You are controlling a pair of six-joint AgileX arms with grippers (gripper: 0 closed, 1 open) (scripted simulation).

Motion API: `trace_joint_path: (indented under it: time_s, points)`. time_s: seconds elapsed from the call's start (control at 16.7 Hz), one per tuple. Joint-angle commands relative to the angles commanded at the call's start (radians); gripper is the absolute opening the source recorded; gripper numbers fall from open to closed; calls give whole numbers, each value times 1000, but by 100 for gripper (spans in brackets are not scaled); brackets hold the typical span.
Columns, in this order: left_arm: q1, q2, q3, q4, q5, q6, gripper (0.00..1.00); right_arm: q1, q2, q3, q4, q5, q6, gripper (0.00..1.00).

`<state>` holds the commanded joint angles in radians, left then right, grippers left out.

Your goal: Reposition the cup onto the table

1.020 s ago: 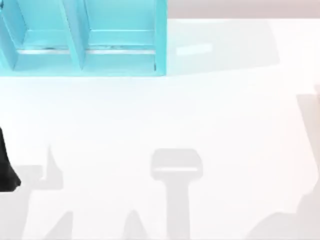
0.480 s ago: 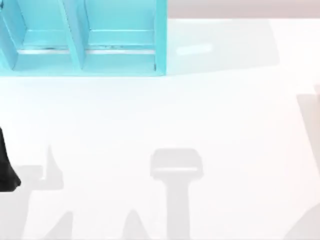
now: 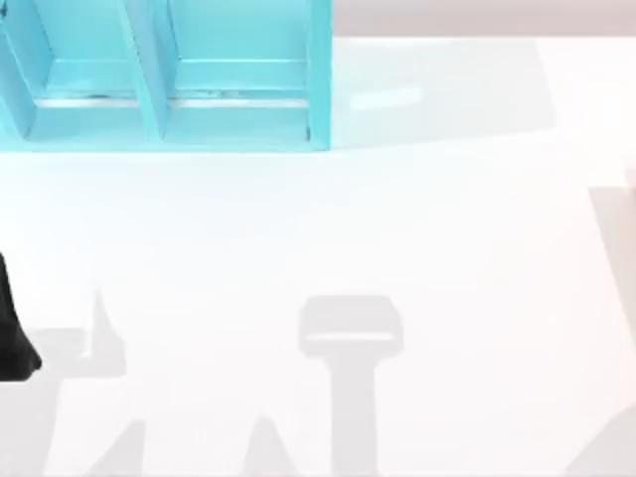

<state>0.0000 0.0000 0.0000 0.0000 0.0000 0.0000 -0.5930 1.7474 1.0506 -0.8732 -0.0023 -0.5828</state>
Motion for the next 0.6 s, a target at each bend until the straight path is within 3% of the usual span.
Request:
trace_joint_path:
  time_s: [0.48,0.6]
  points:
    - [0,0,0,0,0,0,100,0,0,0,0,0,0,2]
    - [0,0,0,0,0,0,100,0,0,0,0,0,0,0]
